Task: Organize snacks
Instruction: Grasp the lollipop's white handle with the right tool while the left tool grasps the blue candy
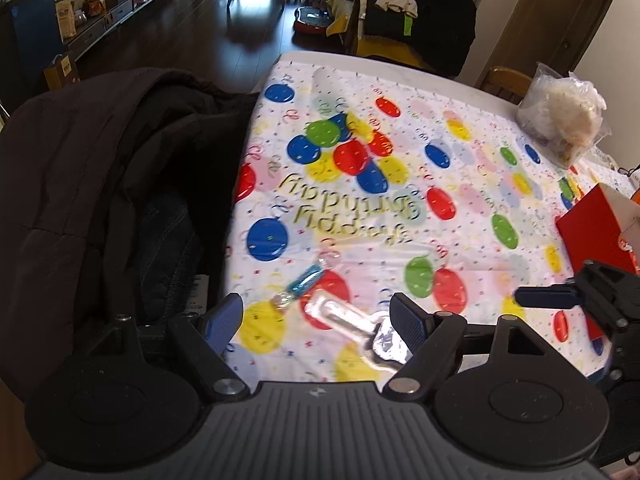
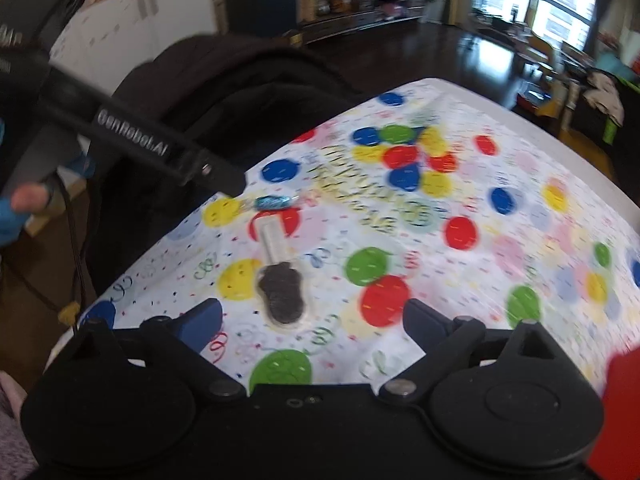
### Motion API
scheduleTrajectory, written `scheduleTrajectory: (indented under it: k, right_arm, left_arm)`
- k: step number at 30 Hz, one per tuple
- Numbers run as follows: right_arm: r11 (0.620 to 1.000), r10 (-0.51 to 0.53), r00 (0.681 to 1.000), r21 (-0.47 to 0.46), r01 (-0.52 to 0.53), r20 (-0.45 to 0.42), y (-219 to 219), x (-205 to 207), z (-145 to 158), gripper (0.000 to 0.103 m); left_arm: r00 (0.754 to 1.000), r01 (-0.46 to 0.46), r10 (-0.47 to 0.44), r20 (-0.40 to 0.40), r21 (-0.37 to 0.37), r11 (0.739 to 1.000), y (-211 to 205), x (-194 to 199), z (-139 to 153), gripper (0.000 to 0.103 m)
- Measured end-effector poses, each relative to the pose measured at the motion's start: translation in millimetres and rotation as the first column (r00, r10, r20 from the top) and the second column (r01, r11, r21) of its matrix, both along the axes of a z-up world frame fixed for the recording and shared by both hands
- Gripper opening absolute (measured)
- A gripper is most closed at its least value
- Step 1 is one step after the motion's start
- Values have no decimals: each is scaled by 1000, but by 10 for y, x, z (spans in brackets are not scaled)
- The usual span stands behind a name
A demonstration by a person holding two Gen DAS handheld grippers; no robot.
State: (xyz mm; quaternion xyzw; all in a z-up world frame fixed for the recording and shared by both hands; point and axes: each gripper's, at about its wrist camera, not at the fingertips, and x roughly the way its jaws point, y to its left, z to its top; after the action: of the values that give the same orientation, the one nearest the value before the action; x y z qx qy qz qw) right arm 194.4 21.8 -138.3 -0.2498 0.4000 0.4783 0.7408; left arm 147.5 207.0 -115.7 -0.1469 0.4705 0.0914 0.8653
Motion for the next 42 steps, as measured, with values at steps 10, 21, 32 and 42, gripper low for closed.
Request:
scheduleTrajectory:
  k: [10, 21, 32, 42]
  right_arm:
    - [991, 107, 994, -79, -106, 12, 474, 24, -362, 72]
    - [988, 125, 992, -96, -125, -9, 636, 87, -500, 53]
    - [991, 101, 995, -87, -102, -14, 585, 91, -475, 45]
    - [997, -32, 996, -72, 26, -78, 278, 214, -376, 40]
  left_arm:
    - [996, 80, -79, -37, 26, 996, 142, 60, -206, 80]
    - [982, 184, -180, -56, 68, 981, 163, 225, -328, 80]
    - [966, 251, -244, -87, 84, 964, 144, 411, -478, 80]
    - [949, 305, -296, -107, 81, 949, 64, 626, -613, 63]
